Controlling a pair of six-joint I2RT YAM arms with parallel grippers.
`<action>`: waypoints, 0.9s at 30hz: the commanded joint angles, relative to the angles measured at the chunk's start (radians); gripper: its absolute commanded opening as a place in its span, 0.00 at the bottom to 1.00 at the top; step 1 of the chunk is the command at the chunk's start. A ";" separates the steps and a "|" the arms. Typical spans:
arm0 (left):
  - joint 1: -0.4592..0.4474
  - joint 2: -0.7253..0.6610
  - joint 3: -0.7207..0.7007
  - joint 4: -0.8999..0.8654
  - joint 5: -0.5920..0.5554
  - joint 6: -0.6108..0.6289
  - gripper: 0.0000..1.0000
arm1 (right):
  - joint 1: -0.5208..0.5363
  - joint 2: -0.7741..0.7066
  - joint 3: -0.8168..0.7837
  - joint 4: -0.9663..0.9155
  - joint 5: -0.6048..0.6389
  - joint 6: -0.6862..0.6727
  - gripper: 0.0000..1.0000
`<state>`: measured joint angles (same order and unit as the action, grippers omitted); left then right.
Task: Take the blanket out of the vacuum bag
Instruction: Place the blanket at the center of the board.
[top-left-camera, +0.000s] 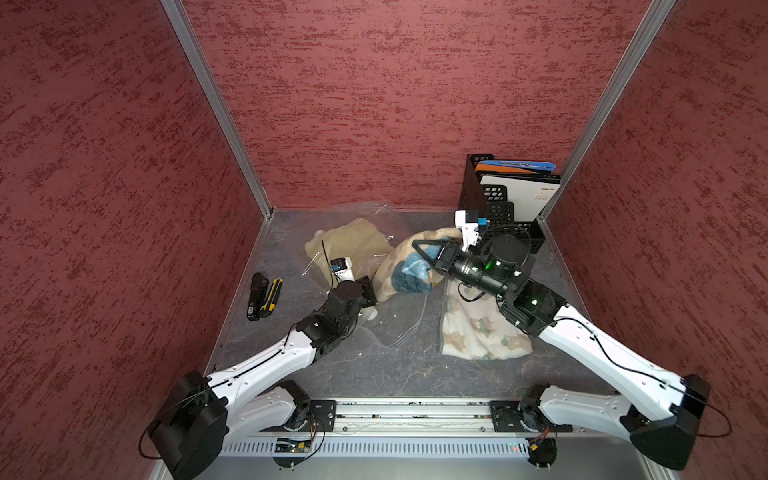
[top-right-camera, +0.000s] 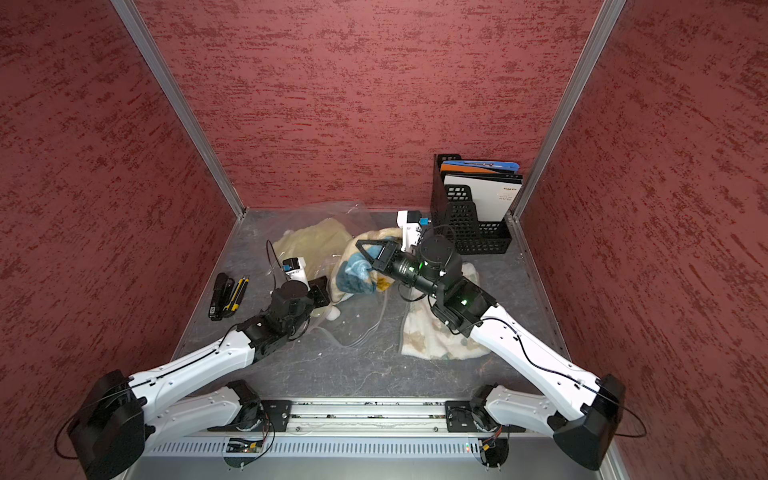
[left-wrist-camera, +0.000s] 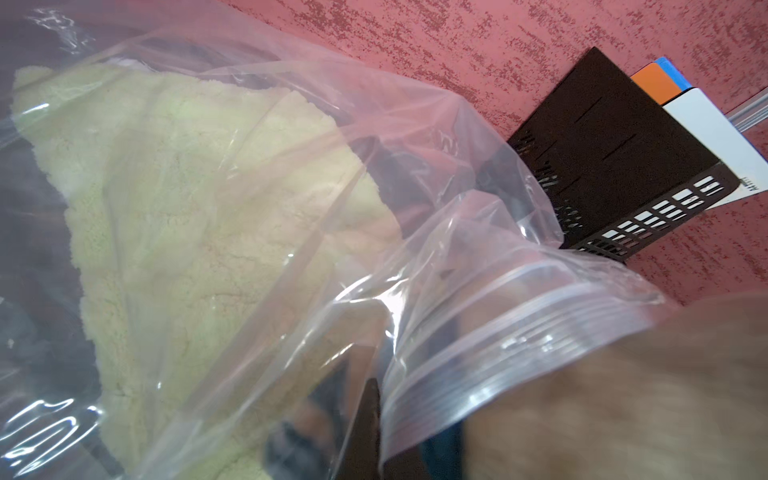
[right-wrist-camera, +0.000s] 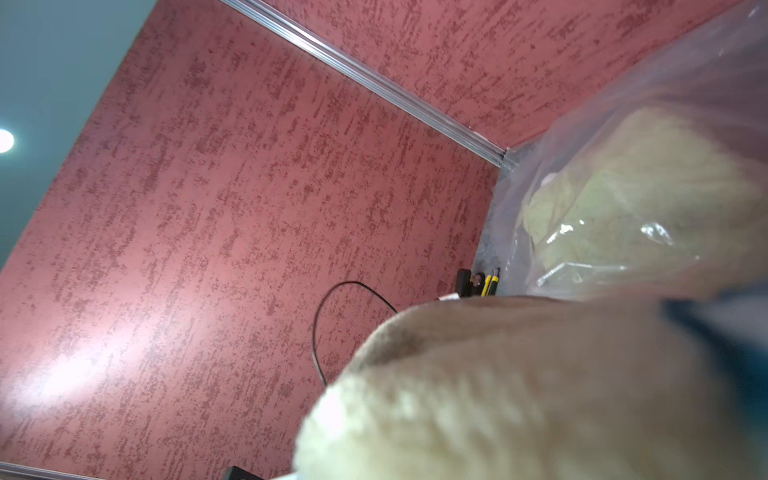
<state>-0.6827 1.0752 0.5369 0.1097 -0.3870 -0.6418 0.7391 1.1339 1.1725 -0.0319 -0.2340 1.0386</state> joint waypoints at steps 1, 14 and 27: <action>0.005 -0.004 -0.039 -0.013 -0.053 -0.031 0.00 | -0.061 -0.043 0.093 -0.031 -0.043 -0.031 0.00; 0.017 -0.046 -0.105 -0.009 -0.073 -0.065 0.00 | -0.393 -0.128 0.178 -0.199 -0.203 0.012 0.00; 0.097 -0.259 -0.160 -0.133 -0.077 -0.060 0.00 | -0.521 -0.377 0.007 -0.345 -0.225 0.004 0.00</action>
<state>-0.6064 0.8516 0.3878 0.0254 -0.4488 -0.7067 0.2241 0.7998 1.1633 -0.3576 -0.4603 1.0760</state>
